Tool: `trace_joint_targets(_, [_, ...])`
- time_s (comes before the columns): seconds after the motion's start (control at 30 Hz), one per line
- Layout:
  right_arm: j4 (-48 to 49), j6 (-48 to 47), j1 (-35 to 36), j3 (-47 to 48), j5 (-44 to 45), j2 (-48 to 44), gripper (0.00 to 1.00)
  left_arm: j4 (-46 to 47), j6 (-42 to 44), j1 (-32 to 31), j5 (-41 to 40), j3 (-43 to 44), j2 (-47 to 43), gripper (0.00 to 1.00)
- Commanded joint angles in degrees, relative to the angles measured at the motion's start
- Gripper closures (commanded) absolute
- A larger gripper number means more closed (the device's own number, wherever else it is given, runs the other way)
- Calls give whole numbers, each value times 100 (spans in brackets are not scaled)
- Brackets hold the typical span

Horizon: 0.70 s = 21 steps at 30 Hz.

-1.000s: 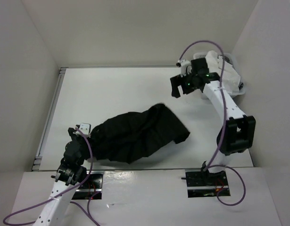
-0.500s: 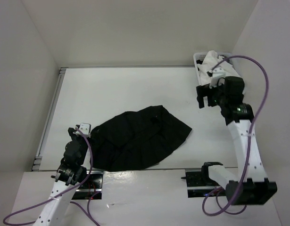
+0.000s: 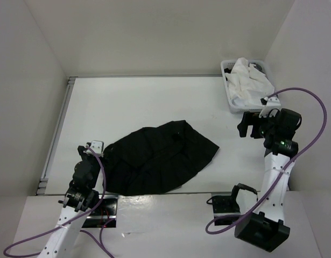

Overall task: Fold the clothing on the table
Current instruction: Flatten the skirt out

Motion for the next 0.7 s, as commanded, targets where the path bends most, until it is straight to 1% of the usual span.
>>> trace_joint_targets(0.0, [77,15,-369,50,-522,-192,2,143,-39,28,11,-226,-737,0])
trace_joint_targets(0.17, [77,15,-782,50,-576,-8,2,143,-39,28,11,-226,-737,0])
trace_joint_targets(0.33, [77,15,-836,50,-576,124,2,143,-39,28,11,-226,-737,0])
trace_joint_targets(0.4, [77,15,-888,50,-576,256,2,143,57,28,168,-226,-737,0])
trace_joint_targets(0.43, [77,15,-888,50,-576,308,2,143,189,28,239,-226,-737,0])
trace_joint_targets(0.5, [77,15,-888,50,-576,362,2,231,1020,28,450,185,-737,0])
trace_joint_targets(0.53, [77,15,-888,50,-576,309,2,648,973,28,137,361,-737,0])
trace_joint_targets(0.6, [77,15,-888,50,-576,239,2,976,1987,28,641,860,-737,0])
trace_joint_targets(0.63, [77,15,-888,50,-576,239,2,1308,2287,28,818,1020,-737,0])
trace_joint_targets(0.67, [77,15,-888,50,-576,239,2,1399,2343,28,820,1205,-650,0])
